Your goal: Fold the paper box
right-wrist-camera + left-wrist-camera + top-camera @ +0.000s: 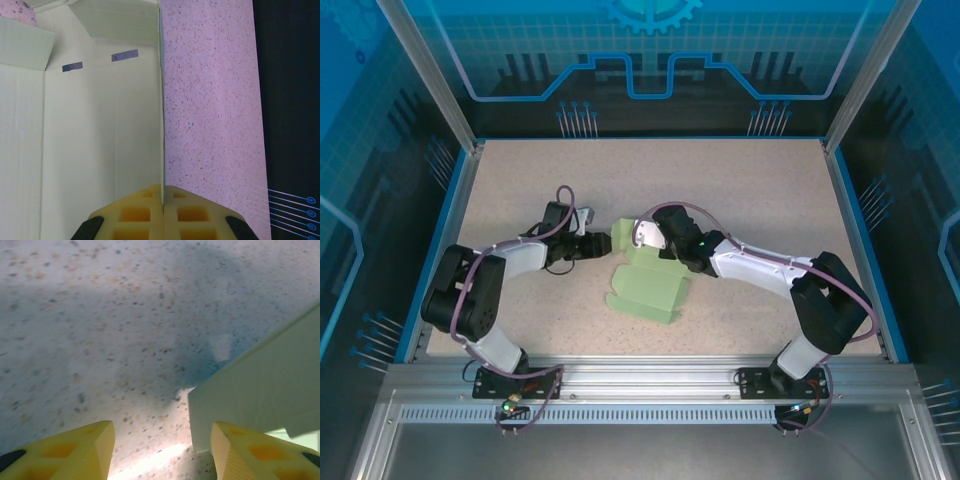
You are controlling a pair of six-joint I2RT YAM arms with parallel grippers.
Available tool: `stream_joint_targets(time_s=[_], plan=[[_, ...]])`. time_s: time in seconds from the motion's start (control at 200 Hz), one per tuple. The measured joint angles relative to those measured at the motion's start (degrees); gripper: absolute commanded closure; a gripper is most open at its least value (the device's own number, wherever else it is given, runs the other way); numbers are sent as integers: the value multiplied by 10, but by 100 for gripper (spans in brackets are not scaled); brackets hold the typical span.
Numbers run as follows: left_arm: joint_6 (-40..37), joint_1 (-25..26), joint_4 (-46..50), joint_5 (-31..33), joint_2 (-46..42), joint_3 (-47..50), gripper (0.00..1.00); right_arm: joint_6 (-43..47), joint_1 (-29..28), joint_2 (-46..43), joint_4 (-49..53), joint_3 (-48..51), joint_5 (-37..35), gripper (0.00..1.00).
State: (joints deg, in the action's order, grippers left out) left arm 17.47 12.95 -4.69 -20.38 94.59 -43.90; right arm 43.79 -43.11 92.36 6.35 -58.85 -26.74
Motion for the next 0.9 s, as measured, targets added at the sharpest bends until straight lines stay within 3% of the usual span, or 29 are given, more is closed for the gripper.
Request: stream_joint_targets(time_s=[0.37, 0.901], plan=[[-31, 11, -61, -33, 16, 0, 58, 0, 19, -5, 6, 0, 33, 100], [-58, 18, -136, -142, 54, -11, 49, -2, 45, -9, 17, 0, 82, 100]])
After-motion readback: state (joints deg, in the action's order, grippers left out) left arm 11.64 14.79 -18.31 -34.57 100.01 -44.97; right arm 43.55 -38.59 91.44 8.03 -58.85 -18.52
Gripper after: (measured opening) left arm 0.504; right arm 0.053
